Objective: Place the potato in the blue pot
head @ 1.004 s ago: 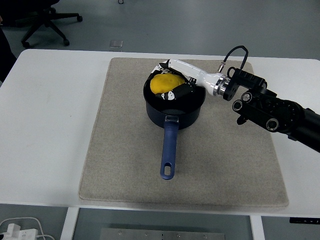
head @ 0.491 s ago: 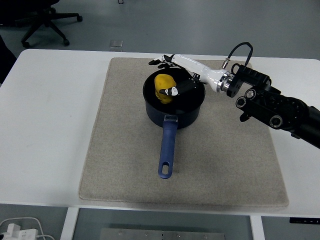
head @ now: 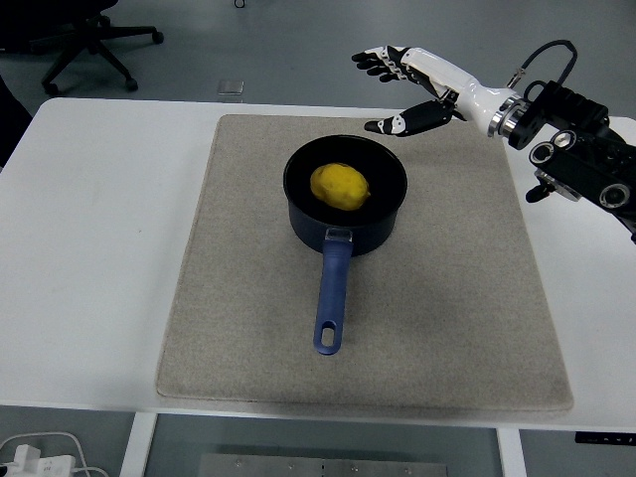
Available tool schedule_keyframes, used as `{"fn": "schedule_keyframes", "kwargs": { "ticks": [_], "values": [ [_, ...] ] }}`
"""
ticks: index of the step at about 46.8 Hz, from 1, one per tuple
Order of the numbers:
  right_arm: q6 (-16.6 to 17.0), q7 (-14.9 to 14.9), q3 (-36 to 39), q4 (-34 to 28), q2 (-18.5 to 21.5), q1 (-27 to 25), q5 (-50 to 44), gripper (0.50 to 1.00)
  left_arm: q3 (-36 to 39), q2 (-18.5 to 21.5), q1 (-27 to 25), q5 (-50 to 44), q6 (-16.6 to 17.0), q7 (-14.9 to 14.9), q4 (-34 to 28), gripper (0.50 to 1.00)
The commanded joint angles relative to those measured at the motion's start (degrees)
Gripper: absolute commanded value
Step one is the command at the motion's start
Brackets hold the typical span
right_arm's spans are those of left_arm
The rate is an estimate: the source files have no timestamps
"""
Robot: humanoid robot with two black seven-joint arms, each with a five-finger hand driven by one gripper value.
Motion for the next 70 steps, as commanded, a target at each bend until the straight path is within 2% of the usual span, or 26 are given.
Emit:
{"fn": "schedule_keyframes", "kwargs": {
  "ticks": [1, 10, 17, 22, 33, 41, 48, 70],
  "values": [
    [0.1, -1.3, 0.1, -1.7, -0.6, 0.0, 3.3, 0.897, 0.0, 0.0, 0.0, 0.0, 0.0, 0.0, 0.0, 0.996],
    [0.2, -8.2, 0.1, -7.1, -0.4, -0.1, 17.3, 0.897, -0.1, 0.0, 0.0, 0.0, 0.0, 0.0, 0.0, 0.996],
    [0.2, -11.2, 0.2, -10.0, -0.4, 0.2, 26.9, 0.897, -0.1, 0.0, 0.1, 0.0, 0.0, 0.0, 0.1, 0.996],
    [0.2, -14.4, 0.2, -10.4, -0.4, 0.2, 34.0, 0.899, -0.1, 0.0, 0.1, 0.0, 0.0, 0.0, 0.1, 0.996],
    [0.0, -20.1, 0.3, -13.3, -0.2, 0.1, 55.3, 0.899, -0.1, 0.0, 0.1, 0.0, 0.0, 0.0, 0.1, 0.996],
    [-0.2, -21.2, 4.3, -15.0, 0.2, -0.4, 64.6, 0.901, -0.1, 0.0, 0.1, 0.0, 0.0, 0.0, 0.1, 0.996],
    [-0.6, -23.9, 10.4, -14.9, 0.3, -0.5, 66.7, 0.901, 0.0, 0.0, 0.1, 0.0, 0.0, 0.0, 0.0, 0.996],
    [0.2, -21.5, 11.6, -15.0, 1.0, -2.7, 65.5, 0.903, 0.0, 0.0, 0.1, 0.0, 0.0, 0.0, 0.0, 0.996]
  ]
}}
